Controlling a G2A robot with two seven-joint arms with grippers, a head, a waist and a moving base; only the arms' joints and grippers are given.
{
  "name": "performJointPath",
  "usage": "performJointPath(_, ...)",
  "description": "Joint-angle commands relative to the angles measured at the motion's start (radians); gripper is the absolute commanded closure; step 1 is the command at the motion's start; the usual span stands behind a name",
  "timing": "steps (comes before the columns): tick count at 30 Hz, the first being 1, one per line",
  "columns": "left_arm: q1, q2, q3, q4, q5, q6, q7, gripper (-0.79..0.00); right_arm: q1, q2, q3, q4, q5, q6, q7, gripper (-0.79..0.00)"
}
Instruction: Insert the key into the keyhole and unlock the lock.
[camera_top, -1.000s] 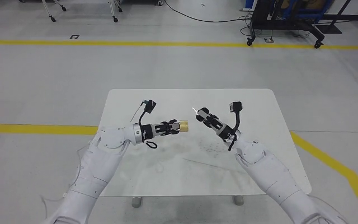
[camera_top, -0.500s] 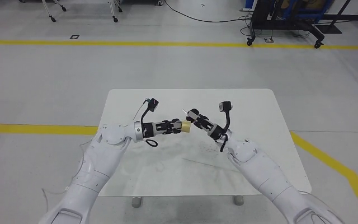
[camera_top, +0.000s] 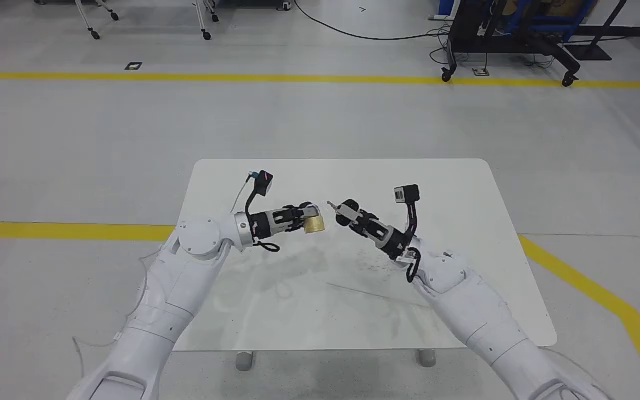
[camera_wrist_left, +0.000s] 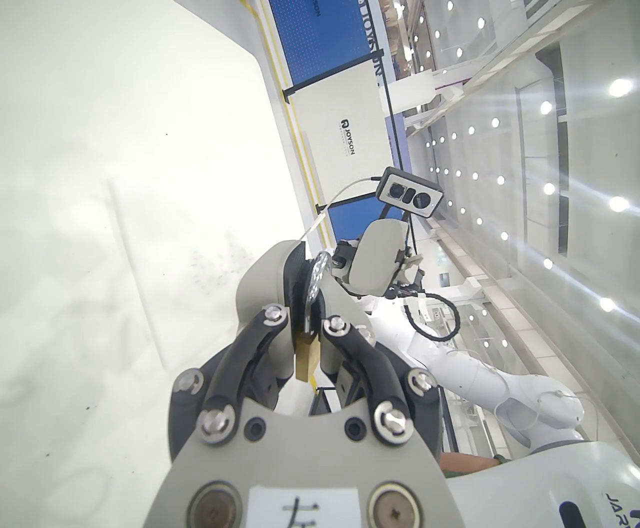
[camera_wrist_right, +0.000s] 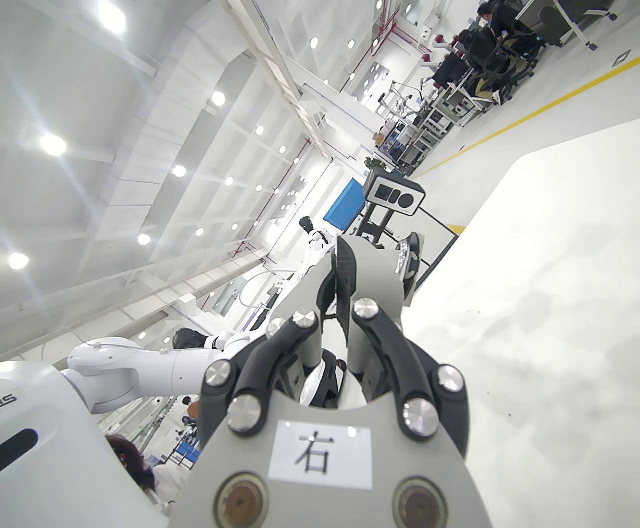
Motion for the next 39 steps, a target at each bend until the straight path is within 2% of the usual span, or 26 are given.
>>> performJointPath(1,0.010,-0.002,0.008,-0.017,0.014,0.059,0.045,0.000,0.000,0.000,0.000,0.000,0.000,0.000,0.000,0.000)
performJointPath(6,-0.013,-0.022,0.043,0.011,-0.049,0.230,0.124,0.000,-0.045,0.007,0.024,-0.021,0.014,0.043,-0.016,0.000)
performJointPath(11,-0.074,-0.057,0.095,0.058,-0.152,0.296,0.174,0.000,-0.183,0.046,0.127,-0.128,0.097,0.139,0.070,0.000)
performJointPath(19,-0.074,-0.057,0.095,0.058,-0.152,0.296,0.174,0.000,-0.205,0.052,0.147,-0.149,0.114,0.149,0.086,0.000)
performJointPath(22,-0.049,-0.059,0.095,0.061,-0.168,0.301,0.199,0.000,-0.206,0.052,0.145,-0.150,0.111,0.155,0.085,0.000)
performJointPath(27,-0.037,-0.066,0.086,0.077,-0.220,0.282,0.230,0.000,-0.239,0.047,0.134,-0.190,0.000,0.305,-0.041,0.000)
performJointPath(31,-0.047,-0.066,0.087,0.065,-0.180,0.267,0.249,0.000,-0.292,0.047,0.142,-0.266,-0.008,0.409,-0.105,0.000)
performJointPath(39,-0.040,-0.071,0.107,0.046,-0.156,0.254,0.235,0.000,-0.325,0.034,0.127,-0.338,0.016,0.487,-0.187,0.000)
